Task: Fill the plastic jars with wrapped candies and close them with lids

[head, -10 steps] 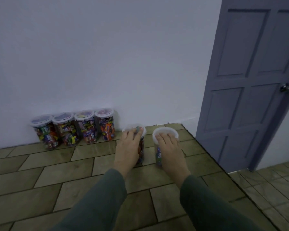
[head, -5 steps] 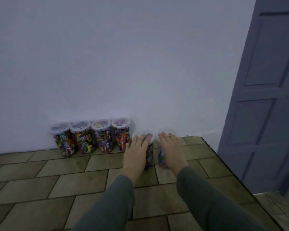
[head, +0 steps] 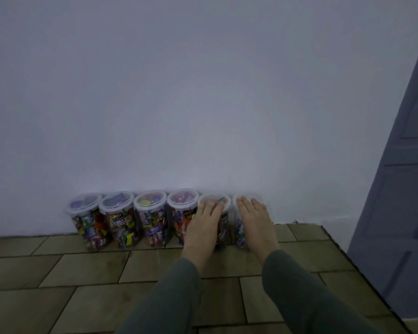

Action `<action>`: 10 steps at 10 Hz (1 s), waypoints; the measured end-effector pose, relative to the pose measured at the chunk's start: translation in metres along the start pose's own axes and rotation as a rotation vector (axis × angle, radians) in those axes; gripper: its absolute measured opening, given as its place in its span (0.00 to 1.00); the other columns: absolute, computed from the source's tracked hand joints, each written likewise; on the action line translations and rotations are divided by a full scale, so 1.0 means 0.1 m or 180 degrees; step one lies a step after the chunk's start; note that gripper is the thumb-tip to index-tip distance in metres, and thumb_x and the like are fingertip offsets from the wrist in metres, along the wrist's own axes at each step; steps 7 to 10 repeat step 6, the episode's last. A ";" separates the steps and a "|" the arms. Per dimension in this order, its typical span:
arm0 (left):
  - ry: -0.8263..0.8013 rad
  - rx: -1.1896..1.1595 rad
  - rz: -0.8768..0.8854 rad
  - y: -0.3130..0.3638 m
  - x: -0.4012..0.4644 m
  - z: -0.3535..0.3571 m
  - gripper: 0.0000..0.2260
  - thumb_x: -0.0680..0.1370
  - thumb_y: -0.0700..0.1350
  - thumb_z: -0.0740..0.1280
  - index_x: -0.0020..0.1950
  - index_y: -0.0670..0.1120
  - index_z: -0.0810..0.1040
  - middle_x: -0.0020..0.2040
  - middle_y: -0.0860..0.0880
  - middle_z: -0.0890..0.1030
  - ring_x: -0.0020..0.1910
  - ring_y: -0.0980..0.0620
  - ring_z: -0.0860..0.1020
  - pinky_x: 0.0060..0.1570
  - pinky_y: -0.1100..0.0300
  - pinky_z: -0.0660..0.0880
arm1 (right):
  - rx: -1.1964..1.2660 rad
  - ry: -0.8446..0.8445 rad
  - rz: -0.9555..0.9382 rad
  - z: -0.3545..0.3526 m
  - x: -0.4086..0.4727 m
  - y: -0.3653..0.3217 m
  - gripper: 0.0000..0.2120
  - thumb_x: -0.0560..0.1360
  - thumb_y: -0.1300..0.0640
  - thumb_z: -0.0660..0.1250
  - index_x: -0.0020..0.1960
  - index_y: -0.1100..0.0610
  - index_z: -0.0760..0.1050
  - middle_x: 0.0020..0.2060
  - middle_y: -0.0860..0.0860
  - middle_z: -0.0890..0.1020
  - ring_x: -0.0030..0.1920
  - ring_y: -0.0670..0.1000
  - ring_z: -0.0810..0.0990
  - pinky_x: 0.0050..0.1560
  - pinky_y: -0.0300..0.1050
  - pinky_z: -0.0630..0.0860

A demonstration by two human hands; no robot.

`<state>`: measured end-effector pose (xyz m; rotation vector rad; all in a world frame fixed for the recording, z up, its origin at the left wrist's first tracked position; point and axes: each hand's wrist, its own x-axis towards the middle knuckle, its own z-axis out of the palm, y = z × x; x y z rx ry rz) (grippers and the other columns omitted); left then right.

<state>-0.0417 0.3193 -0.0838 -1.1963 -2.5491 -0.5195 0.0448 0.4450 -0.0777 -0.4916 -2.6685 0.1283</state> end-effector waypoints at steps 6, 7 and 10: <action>0.0280 -0.0133 0.0004 -0.04 0.11 -0.08 0.33 0.79 0.51 0.64 0.79 0.55 0.49 0.80 0.50 0.46 0.79 0.46 0.43 0.68 0.54 0.67 | -0.0105 0.0103 -0.0212 0.00 0.24 0.13 0.37 0.79 0.61 0.63 0.79 0.56 0.43 0.78 0.56 0.46 0.78 0.58 0.42 0.76 0.51 0.45; 0.0280 -0.0133 0.0004 -0.04 0.11 -0.08 0.33 0.79 0.51 0.64 0.79 0.55 0.49 0.80 0.50 0.46 0.79 0.46 0.43 0.68 0.54 0.67 | -0.0105 0.0103 -0.0212 0.00 0.24 0.13 0.37 0.79 0.61 0.63 0.79 0.56 0.43 0.78 0.56 0.46 0.78 0.58 0.42 0.76 0.51 0.45; 0.0280 -0.0133 0.0004 -0.04 0.11 -0.08 0.33 0.79 0.51 0.64 0.79 0.55 0.49 0.80 0.50 0.46 0.79 0.46 0.43 0.68 0.54 0.67 | -0.0105 0.0103 -0.0212 0.00 0.24 0.13 0.37 0.79 0.61 0.63 0.79 0.56 0.43 0.78 0.56 0.46 0.78 0.58 0.42 0.76 0.51 0.45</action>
